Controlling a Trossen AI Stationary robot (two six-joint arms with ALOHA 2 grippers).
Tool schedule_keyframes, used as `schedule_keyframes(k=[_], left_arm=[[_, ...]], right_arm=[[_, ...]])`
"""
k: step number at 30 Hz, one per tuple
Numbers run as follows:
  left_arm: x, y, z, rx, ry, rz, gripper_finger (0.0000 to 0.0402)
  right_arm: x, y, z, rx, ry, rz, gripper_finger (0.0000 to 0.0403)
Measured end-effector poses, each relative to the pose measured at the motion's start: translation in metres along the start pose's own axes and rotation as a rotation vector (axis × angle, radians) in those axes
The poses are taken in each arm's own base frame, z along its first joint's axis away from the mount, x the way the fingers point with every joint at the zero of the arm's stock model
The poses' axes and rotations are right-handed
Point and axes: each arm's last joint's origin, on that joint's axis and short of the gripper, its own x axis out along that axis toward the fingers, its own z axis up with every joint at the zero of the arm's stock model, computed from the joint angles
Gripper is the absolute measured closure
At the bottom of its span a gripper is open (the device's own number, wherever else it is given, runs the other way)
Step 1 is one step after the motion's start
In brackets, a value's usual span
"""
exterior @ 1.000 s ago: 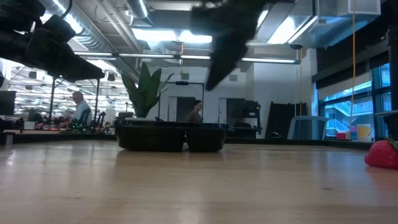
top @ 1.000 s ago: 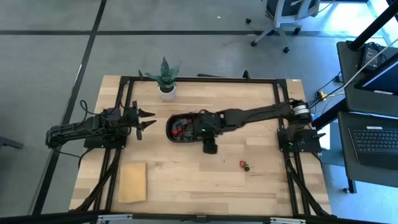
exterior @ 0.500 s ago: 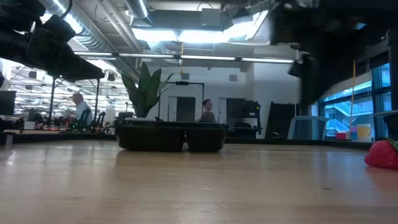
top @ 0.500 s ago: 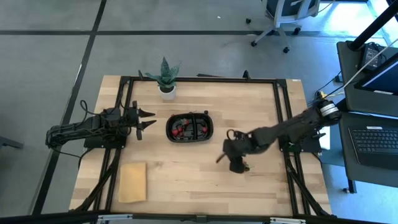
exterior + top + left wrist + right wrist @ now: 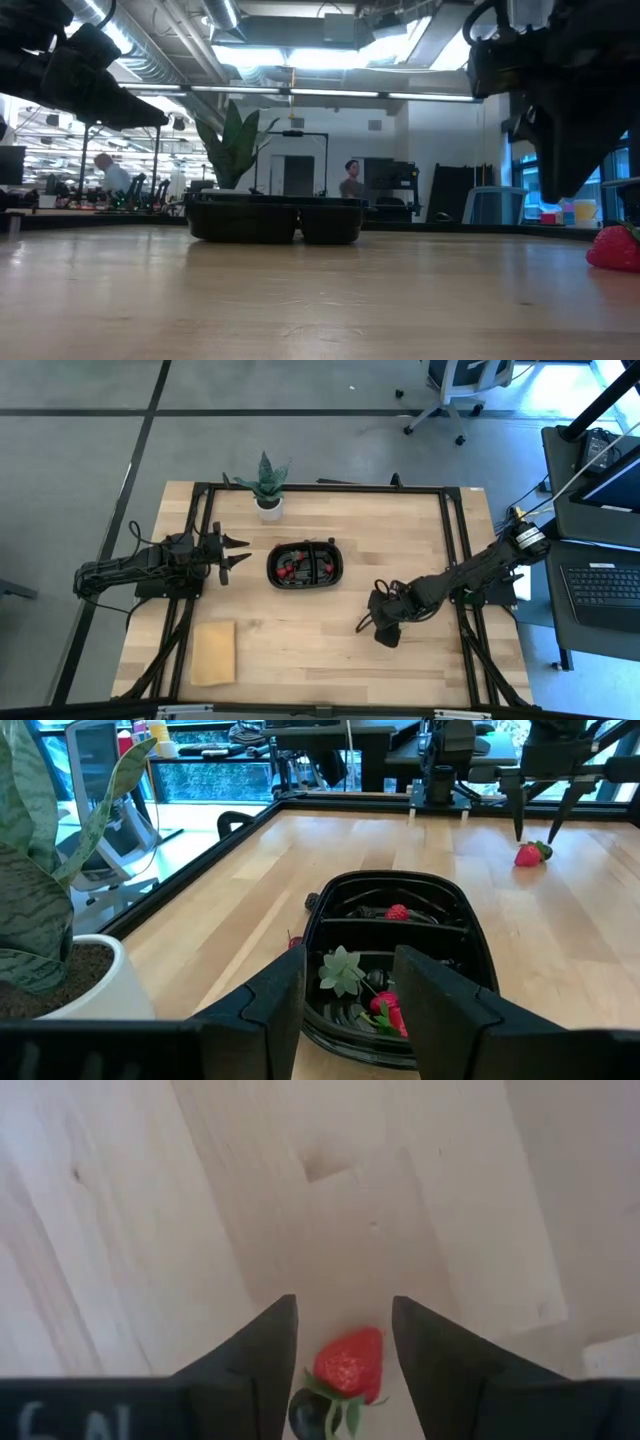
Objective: Pick and placing Produce into tupperware
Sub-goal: Put the red strawberry into the black bin
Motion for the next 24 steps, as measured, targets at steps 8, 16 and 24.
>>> schedule_keyframes(k=[8,16,24], left_arm=[[0.0,0.0,0.0,0.001,-0.002,0.0,0.0255],[0.0,0.0,0.0,0.0,-0.003,0.0,0.0255],[0.0,0.0,0.0,0.001,-0.003,0.0,0.0255]], right_arm=[[0.0,0.0,0.0,0.048,0.005,0.004,0.0206],[0.0,0.0,0.0,0.114,-0.006,-0.012,0.0125],[-0.001,-0.01,-0.009,0.392,0.07,-0.124,0.0129]])
